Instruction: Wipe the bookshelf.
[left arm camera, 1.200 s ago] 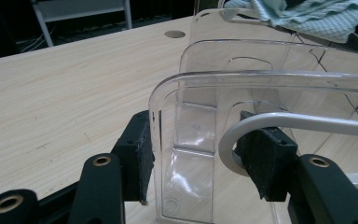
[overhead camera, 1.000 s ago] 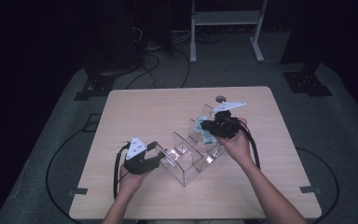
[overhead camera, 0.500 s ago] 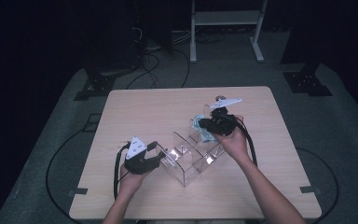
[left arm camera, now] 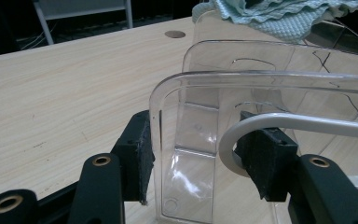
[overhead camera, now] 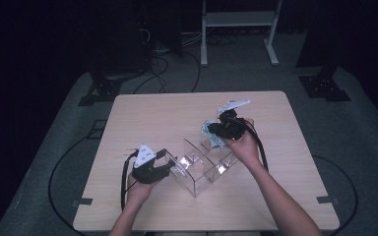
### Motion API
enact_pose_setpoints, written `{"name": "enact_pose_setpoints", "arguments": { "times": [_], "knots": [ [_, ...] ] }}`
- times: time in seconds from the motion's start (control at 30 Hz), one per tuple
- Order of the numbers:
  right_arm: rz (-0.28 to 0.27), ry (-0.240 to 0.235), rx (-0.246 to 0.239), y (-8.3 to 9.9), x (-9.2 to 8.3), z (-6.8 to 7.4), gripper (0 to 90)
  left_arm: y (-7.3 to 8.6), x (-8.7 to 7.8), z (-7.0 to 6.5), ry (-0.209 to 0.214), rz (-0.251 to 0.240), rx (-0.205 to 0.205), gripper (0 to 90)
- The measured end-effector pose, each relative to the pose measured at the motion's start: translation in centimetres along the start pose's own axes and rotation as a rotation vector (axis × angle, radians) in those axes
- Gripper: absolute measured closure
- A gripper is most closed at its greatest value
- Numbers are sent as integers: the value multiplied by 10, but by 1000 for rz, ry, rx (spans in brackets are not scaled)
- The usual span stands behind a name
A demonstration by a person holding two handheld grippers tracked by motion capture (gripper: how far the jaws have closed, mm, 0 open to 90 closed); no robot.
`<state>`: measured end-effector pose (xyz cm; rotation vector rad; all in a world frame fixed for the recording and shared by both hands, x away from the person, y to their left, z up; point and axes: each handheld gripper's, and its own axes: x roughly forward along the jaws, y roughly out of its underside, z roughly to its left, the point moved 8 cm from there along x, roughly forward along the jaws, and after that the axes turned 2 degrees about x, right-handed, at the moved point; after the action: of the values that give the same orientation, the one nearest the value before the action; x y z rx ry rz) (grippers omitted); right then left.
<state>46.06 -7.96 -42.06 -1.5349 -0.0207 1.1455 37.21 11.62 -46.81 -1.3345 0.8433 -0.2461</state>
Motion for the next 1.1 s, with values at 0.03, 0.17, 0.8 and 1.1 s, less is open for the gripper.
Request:
{"name": "enact_pose_setpoints", "arguments": {
  "times": [0.03, 0.17, 0.8, 1.1],
  "knots": [
    [2, -4, 5, -1, 1, -1, 820, 0, 0, 0, 0, 0, 1, 466],
    [34, 3, 14, -6, 7, 0, 820, 0, 0, -1, -3, 1, 4, 465],
    [-24, -17, -11, 20, -23, 4, 817, 1, 0, -1, -11, 5, -8, 464],
    [-99, -35, -28, 52, -61, 10, 817, 2, 1, -2, -9, 7, -24, 464]
  ]
}}
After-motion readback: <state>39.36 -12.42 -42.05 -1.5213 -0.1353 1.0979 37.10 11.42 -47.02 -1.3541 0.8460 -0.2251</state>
